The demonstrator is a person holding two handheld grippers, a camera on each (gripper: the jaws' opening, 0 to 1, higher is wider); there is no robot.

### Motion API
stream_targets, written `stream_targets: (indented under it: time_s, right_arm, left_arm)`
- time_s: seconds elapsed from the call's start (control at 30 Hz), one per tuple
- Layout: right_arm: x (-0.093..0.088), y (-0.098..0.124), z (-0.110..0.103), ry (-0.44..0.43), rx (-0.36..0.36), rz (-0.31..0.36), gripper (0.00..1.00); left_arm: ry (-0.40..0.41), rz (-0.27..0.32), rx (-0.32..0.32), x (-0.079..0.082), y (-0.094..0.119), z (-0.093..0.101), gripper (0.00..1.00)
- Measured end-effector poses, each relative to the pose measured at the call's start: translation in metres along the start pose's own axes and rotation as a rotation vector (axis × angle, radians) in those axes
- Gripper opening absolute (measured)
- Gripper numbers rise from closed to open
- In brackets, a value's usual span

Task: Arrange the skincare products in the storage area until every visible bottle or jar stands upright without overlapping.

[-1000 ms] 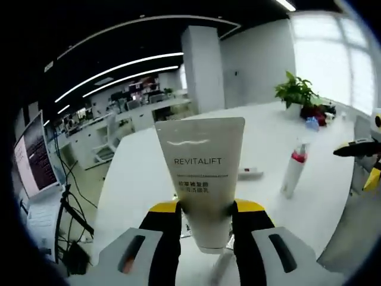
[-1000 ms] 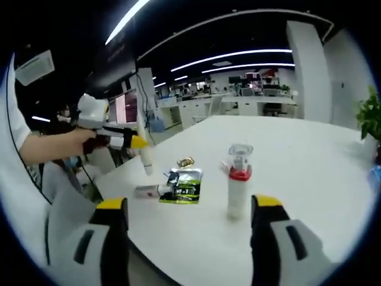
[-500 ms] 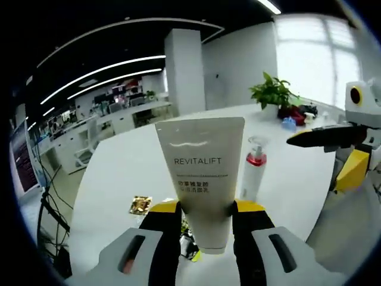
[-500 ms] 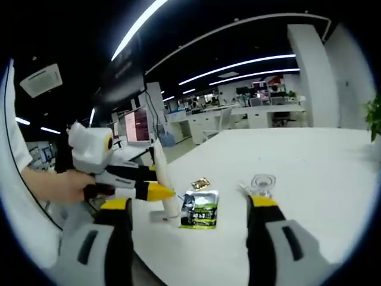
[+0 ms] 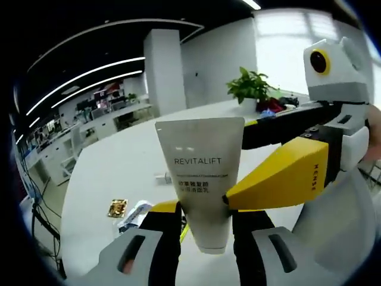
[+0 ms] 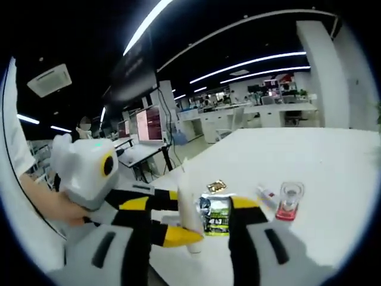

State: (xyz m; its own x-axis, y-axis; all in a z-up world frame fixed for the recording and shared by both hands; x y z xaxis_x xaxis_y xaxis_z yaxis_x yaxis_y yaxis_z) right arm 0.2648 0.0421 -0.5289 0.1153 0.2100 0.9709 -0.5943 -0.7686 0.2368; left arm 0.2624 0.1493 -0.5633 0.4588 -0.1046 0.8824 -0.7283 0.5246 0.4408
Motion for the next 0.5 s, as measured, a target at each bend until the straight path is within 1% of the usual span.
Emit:
stream_targets:
  time_s: [0.07, 0.13, 0.2, 0.3, 0.37, 0.4, 0.43, 0.47, 0.5]
  right_arm:
    - [-0.004, -0.001, -0.001, 0.003, 0.002, -0.027, 0.45]
    - [-0.008, -0.002, -0.001, -0.005, 0.012, -0.057, 0.36]
    - [-0.010, -0.002, -0.002, -0.009, 0.010, -0.058, 0.33]
    - [-0.010, -0.003, -0.002, -0.015, 0.012, -0.063, 0.31]
    - [-0.011, -0.003, -0.002, -0.014, 0.007, -0.068, 0.25]
    - [-0.011, -0.003, -0.001, -0.016, -0.004, -0.074, 0.20]
    - [-0.011, -0.003, -0.002, -0.015, 0.010, -0.065, 0.18]
    - [-0.011, -0.003, -0.001, -0.031, -0.010, -0.066, 0.17]
    - [-0.011, -0.002, -0.001, -0.035, -0.010, -0.067, 0.16]
  left_arm:
    - [-0.002, 0.001, -0.006, 0.001, 0.000, 0.002, 0.30]
    - [-0.018, 0.003, -0.013, 0.001, 0.001, 0.006, 0.30]
    - [-0.034, 0.005, -0.016, 0.002, 0.002, 0.010, 0.30]
    - [-0.057, 0.005, -0.025, 0.002, 0.003, 0.014, 0.30]
    - [-0.070, 0.003, -0.031, 0.003, 0.003, 0.017, 0.30]
    - [-0.072, 0.003, -0.034, 0.004, 0.004, 0.018, 0.30]
    - [-0.072, 0.002, -0.036, 0.005, 0.004, 0.018, 0.30]
    - [-0.065, -0.003, -0.037, 0.005, 0.004, 0.019, 0.30]
    - [-0.066, -0.004, -0.038, 0.005, 0.004, 0.019, 0.30]
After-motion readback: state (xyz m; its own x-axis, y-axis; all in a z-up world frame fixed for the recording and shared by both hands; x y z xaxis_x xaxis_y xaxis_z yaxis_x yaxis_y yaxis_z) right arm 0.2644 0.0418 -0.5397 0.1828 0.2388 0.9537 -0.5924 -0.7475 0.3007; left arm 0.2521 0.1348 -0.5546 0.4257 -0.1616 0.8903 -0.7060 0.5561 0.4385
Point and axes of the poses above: the point that each gripper's makers call its tool centre point, and the gripper's own axes: y roughly backward along the fingers, z roughly to its right, x roughly out of its top, the point moved 8 cm from there along y, roughly backward along the fingers, and after that the axes turned 14 degrees about y, right-handed, at the moved point
